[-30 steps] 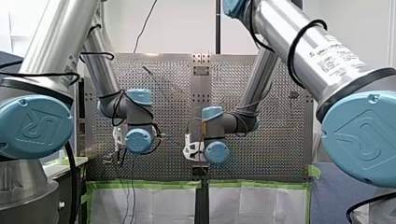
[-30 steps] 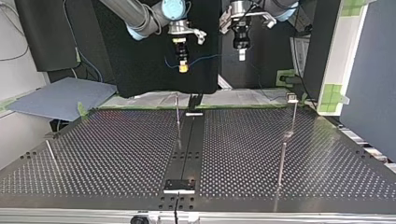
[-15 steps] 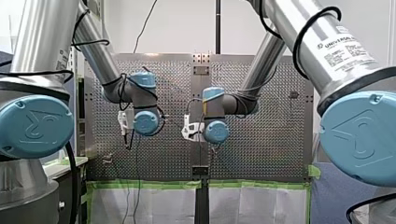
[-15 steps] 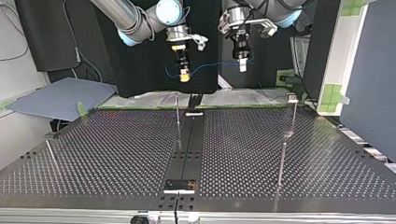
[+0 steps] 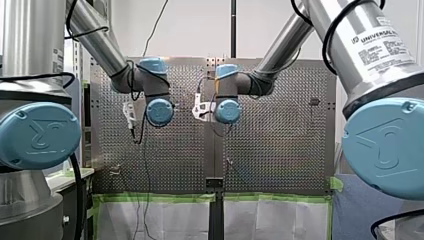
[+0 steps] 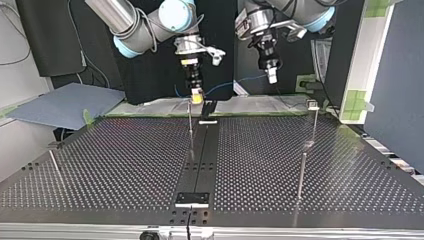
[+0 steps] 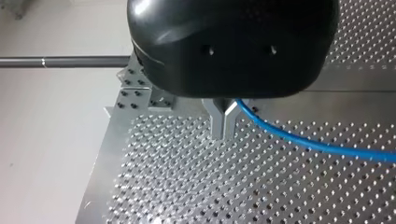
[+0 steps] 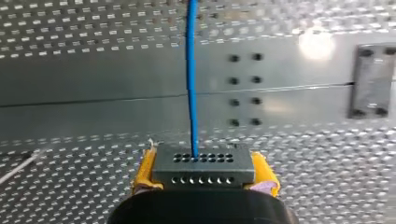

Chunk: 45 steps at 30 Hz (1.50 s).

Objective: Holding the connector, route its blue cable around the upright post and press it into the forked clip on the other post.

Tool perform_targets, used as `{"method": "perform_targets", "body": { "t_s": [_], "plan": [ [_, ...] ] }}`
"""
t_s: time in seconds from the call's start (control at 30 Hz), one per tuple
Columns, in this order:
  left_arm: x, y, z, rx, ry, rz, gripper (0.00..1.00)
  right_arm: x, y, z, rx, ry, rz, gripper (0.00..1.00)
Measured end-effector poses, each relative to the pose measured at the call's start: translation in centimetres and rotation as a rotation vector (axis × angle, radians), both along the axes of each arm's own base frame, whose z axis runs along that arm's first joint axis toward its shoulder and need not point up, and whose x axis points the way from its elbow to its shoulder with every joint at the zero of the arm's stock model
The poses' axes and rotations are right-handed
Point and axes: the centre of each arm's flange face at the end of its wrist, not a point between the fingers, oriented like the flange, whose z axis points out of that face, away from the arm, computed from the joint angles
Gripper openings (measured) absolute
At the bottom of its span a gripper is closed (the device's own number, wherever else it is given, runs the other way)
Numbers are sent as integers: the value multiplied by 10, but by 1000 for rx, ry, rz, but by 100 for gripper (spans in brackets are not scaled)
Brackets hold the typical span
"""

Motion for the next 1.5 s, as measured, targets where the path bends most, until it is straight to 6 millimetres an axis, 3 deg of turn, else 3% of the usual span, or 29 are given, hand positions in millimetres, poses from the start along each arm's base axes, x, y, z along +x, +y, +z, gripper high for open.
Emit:
{"method": "perform_targets", "body": {
  "t_s": [0.27,0.53,0.93,1.23,1.5],
  "plan": [
    [1,5,28,-8,-20,14,0,1,-2,56,-32,-37,7,0],
    [7,7,73,-42,-69,27,0,1,-3,116,-80,-89,39,0],
    [28,13,123,-65,-92,82,0,-7,-2,187,-141,-150,69,0],
    [45,19,161,-76,-106,106,0,-5,-14,213,-159,-169,99,0],
    [64,30,192,-78,-115,122,0,-6,-24,221,-159,-164,111,0]
  ]
}}
